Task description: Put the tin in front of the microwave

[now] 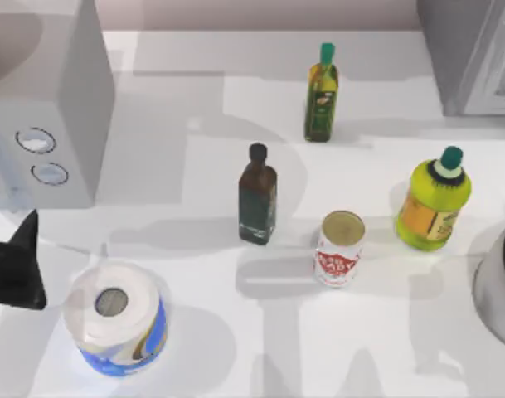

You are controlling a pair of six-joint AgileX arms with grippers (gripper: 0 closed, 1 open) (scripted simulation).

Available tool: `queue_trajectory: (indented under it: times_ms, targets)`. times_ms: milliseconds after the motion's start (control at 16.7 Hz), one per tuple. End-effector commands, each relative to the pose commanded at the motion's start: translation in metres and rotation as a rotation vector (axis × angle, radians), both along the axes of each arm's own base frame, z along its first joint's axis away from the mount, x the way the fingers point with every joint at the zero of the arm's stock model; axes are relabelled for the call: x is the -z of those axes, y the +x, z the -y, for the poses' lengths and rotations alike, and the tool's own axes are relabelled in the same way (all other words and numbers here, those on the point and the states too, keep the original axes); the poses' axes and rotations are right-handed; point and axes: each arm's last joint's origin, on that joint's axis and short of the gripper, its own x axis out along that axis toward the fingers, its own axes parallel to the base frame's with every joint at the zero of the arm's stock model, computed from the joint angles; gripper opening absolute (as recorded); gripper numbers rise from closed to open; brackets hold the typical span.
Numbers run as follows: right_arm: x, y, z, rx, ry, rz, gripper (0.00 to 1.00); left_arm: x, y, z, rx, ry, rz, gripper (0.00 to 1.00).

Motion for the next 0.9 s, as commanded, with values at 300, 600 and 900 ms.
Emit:
queue_trajectory:
  times_ms: [300,600,900]
  targets:
    - [0.000,0.000,0.000,0.000,0.000,0.000,1.00,-0.057,0.038,0.034,0.186,0.061,-0.320,1.00]
    - [0.000,0.000,0.000,0.000,0.000,0.000,1.00,-0.102,0.101,0.105,0.371,0.184,-0.633,1.00]
    - [0.000,0.000,0.000,0.000,0.000,0.000,1.00,-0.103,0.153,0.209,0.510,0.354,-0.886,1.00]
